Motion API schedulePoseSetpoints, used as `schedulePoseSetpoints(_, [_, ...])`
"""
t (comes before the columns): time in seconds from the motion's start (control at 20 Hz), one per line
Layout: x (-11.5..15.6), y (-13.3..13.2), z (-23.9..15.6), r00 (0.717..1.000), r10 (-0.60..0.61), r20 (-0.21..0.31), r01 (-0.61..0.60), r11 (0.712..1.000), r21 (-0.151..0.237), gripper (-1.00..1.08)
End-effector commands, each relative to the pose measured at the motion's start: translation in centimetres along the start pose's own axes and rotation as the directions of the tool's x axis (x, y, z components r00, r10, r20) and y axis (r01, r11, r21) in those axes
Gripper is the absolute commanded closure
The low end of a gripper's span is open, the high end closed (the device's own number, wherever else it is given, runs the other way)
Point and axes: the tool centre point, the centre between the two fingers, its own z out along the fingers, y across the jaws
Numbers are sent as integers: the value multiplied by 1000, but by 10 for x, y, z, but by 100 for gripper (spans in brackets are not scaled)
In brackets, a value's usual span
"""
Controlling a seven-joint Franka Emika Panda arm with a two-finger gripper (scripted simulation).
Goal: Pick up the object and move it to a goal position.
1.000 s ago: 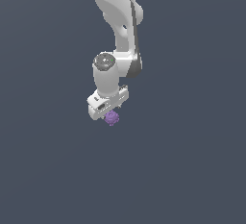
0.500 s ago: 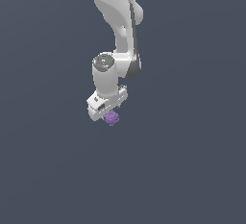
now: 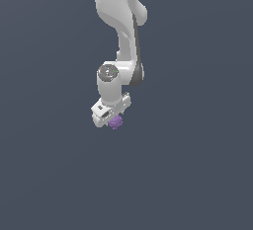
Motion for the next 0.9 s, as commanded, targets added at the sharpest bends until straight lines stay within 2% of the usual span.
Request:
schedulePoseSetpoints(0.0, [0, 0, 10, 1000, -1, 0, 1, 1000, 0, -92])
schedulePoseSetpoints(0.25, [0, 1, 17, 1000, -1, 0, 1, 1000, 0, -92])
schedulePoseSetpoints(0.3, [0, 1, 17, 1000, -1, 0, 1, 1000, 0, 108])
schedulePoseSetpoints(0.85, [0, 1, 16, 1000, -1, -1, 1, 1000, -2, 108])
